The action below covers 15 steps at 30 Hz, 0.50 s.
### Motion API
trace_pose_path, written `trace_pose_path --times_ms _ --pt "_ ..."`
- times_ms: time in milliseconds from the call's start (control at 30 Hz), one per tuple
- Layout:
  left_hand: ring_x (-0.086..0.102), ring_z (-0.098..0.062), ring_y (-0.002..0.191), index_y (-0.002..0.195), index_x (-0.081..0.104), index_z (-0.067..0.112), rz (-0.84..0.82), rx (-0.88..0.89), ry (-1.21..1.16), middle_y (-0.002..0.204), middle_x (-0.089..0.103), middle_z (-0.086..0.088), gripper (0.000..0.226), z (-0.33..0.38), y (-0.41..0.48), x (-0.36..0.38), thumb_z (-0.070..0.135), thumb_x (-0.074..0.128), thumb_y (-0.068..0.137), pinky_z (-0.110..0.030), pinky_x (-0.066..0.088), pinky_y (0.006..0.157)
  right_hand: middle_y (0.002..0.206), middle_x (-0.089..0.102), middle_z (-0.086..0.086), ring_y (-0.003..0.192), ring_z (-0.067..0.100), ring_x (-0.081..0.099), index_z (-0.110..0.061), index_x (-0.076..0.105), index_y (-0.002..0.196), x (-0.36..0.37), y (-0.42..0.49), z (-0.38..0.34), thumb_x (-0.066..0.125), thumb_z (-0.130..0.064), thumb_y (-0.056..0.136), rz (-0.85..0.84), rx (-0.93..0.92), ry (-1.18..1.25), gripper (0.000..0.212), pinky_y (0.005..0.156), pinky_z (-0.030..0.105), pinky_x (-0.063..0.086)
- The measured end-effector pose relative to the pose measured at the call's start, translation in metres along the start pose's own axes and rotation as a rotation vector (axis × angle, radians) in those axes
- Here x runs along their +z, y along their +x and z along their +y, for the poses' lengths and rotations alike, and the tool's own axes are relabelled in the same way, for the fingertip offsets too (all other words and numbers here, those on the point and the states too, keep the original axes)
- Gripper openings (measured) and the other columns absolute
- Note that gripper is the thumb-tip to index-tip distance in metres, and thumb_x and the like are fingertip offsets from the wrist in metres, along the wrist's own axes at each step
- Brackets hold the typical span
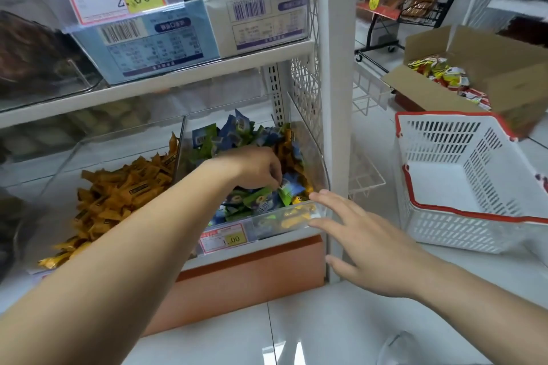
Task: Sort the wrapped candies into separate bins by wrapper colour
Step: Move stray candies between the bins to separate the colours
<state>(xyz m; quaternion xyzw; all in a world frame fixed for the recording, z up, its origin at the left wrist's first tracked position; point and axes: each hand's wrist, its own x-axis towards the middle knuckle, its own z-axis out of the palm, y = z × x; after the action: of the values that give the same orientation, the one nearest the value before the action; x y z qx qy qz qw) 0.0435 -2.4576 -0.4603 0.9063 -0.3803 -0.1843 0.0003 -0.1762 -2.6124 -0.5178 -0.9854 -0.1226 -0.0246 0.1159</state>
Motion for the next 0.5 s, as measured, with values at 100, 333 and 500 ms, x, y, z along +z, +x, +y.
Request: trace_pose_path --times_ms 100,333,500 --pt "0.062 -0.017 0.073 0.08 0.069 0.023 0.024 -0.069 0.212 0.076 0.067 0.005 0.052 0.022 0.006 -0.001 0.072 0.05 0.087 -0.029 0.043 0.056 0.164 -0.008 -0.013 0.149 0.003 -0.013 -0.038 0.03 0.148 -0.001 -0.001 0.0 0.052 -0.047 0.094 -0.013 0.0 0.006 0.059 0.115 0.032 0.03" --pt "0.05 -0.019 0.064 0.079 0.057 0.02 0.164 -0.215 0.528 0.072 0.051 0.003 0.046 0.042 0.006 0.014 0.065 0.065 0.079 -0.031 0.037 0.063 0.165 -0.005 -0.011 0.15 0.004 -0.011 -0.035 0.034 0.148 -0.001 -0.001 0.0 0.054 -0.047 0.093 -0.011 0.002 0.025 0.059 0.114 0.034 0.033" --pt "0.046 -0.035 0.116 0.118 0.055 0.012 0.378 0.06 0.63 0.121 0.051 -0.012 0.033 0.009 0.001 0.014 0.006 0.062 0.086 -0.043 0.039 0.091 0.164 -0.006 -0.015 0.149 0.003 -0.01 -0.036 0.033 0.148 -0.003 0.0 0.003 0.052 -0.047 0.095 -0.022 -0.006 0.032 0.058 0.115 0.032 0.03"
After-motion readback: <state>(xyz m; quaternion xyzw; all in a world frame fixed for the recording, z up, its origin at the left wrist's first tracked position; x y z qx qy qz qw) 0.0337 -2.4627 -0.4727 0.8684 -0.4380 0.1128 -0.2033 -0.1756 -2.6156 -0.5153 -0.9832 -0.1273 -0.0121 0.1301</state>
